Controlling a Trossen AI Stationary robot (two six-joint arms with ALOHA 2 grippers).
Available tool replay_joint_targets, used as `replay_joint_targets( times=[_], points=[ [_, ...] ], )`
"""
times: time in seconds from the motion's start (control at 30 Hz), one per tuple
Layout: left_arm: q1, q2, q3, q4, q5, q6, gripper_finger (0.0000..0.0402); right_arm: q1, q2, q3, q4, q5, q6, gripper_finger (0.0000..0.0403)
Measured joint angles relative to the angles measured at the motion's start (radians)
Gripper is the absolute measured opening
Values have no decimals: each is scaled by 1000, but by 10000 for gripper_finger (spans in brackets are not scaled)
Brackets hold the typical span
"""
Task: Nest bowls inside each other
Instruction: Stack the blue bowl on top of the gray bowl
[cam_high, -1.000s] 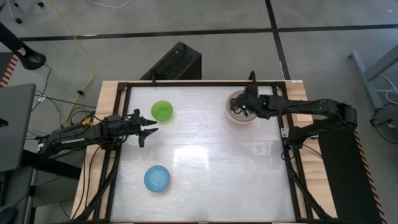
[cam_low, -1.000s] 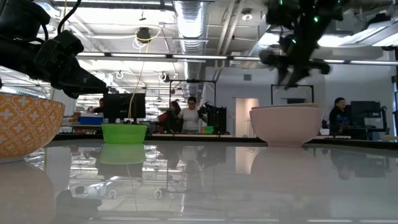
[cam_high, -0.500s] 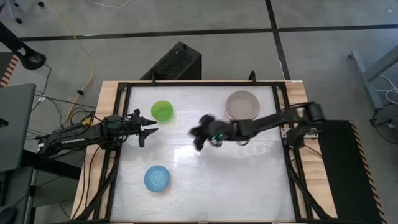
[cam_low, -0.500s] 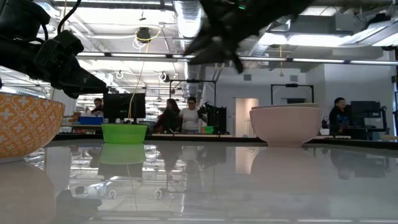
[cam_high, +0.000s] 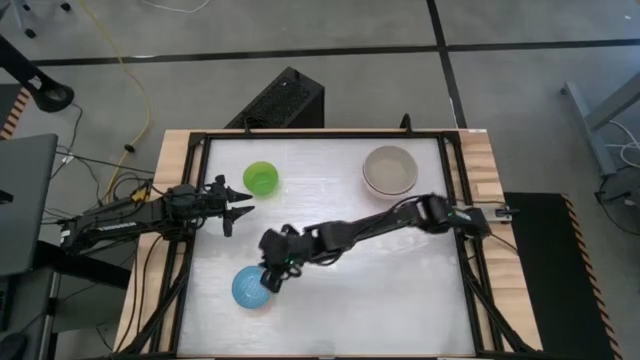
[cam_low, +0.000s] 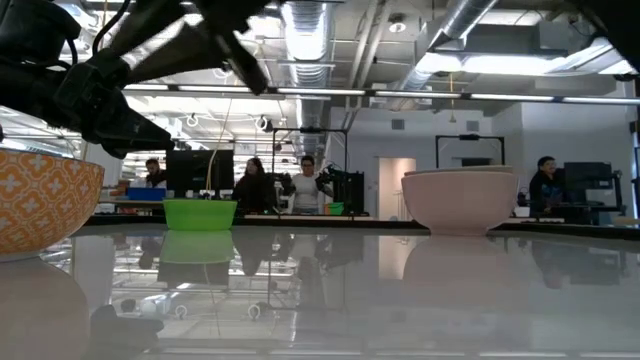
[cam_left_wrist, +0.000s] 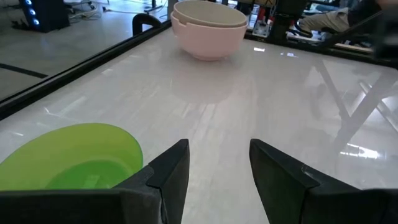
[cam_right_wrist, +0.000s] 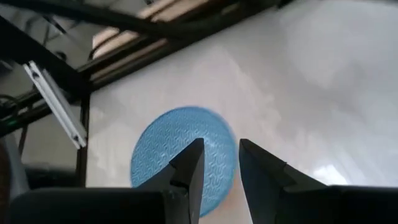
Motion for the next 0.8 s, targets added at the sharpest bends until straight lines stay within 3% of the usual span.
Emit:
replay_joint_targets(
  times=[0.2,0.27,0.5,0.8],
  points=[
    [0,0,0,0,0,0,158,32,180,302,-152,24,25,120],
    [0,0,0,0,0,0,158,32,174,262,-102,33,25,120],
    [0,0,0,0,0,0,158,21,175,254,-191,126,-7,120],
    [0,0,0,0,0,0,158,24,188,254,-157,123,-147,142]
  ],
)
